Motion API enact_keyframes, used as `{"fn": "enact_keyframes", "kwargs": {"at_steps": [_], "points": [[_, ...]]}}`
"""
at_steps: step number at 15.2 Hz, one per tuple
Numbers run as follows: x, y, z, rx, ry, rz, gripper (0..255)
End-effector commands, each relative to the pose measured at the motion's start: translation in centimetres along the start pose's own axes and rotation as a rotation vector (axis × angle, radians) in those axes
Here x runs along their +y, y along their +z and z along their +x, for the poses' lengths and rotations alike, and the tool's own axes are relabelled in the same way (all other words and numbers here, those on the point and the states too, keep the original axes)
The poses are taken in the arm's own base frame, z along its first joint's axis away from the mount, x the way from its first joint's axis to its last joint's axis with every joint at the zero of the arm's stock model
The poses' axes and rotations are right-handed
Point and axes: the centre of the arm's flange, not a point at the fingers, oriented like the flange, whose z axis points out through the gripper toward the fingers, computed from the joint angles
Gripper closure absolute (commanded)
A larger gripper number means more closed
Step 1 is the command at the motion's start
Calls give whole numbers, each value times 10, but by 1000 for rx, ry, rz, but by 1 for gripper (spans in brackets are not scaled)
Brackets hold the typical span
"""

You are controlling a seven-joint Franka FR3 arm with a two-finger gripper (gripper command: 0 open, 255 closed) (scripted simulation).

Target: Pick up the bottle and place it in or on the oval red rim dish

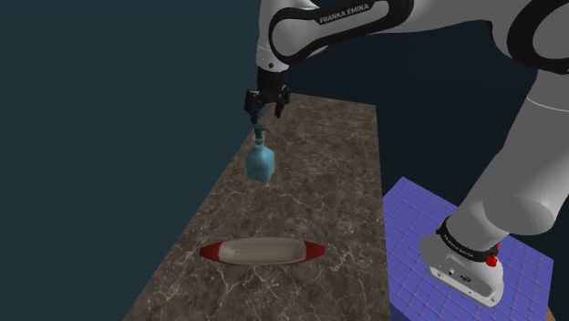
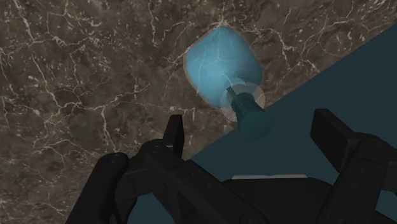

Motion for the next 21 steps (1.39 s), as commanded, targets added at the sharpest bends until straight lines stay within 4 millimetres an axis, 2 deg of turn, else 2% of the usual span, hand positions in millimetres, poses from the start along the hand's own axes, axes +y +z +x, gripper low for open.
{"fn": "enact_keyframes", "kwargs": {"at_steps": [1, 9, 16, 17, 21], "points": [[-12, 9, 14, -1, -2, 5, 0], [-12, 49, 14, -1, -2, 5, 0], [-12, 49, 14, -1, -2, 5, 0], [-12, 49, 14, -1, -2, 5, 255], [-12, 49, 14, -1, -2, 5, 255]]}}
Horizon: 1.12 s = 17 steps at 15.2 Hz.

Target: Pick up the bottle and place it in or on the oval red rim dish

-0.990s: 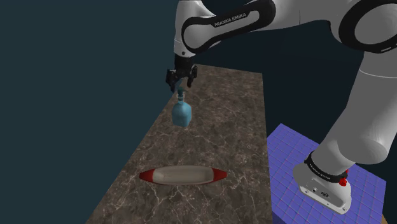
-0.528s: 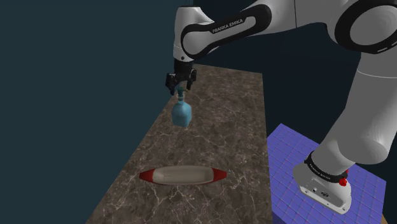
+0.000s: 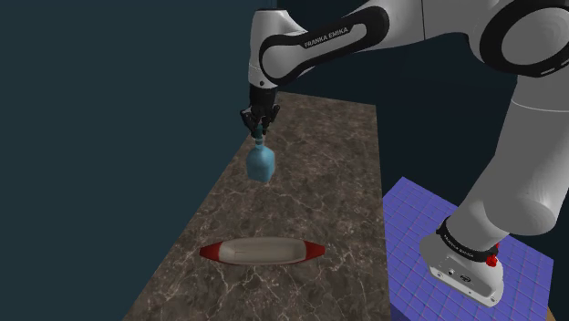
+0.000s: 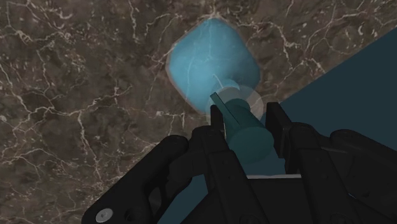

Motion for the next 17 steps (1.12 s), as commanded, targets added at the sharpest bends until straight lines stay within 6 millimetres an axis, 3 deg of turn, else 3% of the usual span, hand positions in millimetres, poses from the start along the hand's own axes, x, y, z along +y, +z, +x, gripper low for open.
{"fn": "enact_keyframes", "kwargs": {"at_steps": [1, 5, 17], "points": [[0, 0, 0, 0, 0, 0, 255], [0, 0, 0, 0, 0, 0, 255], [-8, -63, 3, 0, 0, 0, 255]]}}
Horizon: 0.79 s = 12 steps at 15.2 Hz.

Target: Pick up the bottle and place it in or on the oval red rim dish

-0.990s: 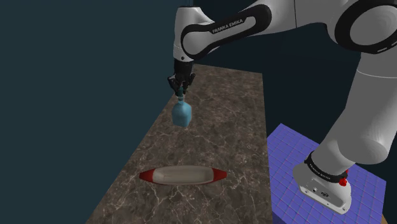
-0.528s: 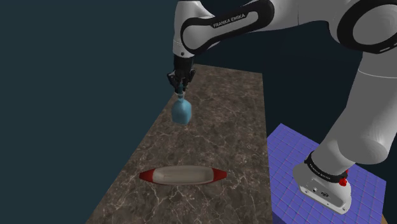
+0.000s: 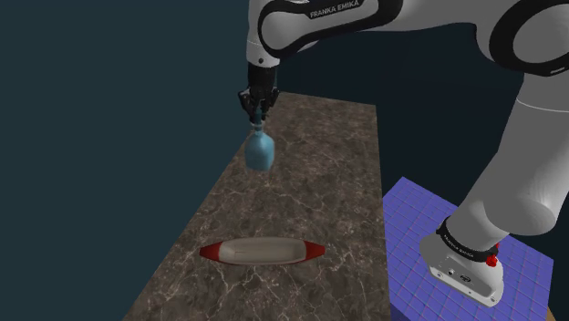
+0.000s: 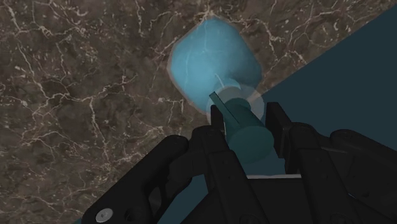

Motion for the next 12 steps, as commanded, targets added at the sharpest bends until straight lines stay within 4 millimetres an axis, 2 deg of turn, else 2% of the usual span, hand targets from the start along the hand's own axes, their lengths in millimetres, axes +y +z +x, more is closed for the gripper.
{"fn": "enact_keyframes", "kwargs": {"at_steps": [1, 11, 12], "points": [[0, -11, 2, 0, 0, 0, 255], [-7, -63, 5, 0, 0, 0, 255], [-14, -66, -6, 0, 0, 0, 255]]}}
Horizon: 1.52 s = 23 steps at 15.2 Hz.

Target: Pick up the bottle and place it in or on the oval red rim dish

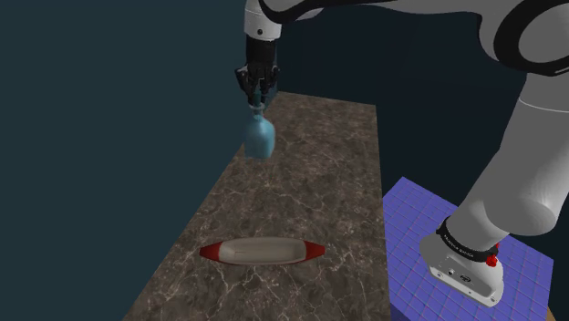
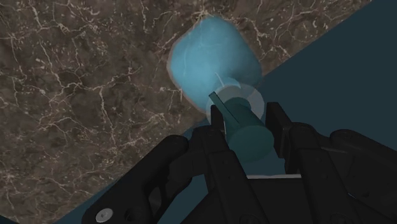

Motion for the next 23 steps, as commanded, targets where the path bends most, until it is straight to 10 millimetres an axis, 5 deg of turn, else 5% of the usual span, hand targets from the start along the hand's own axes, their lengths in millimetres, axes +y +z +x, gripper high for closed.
{"fn": "enact_keyframes", "kwargs": {"at_steps": [1, 23], "points": [[-12, -7, -16, 0, 0, 0, 255], [-183, -82, -239, 0, 0, 0, 255]]}}
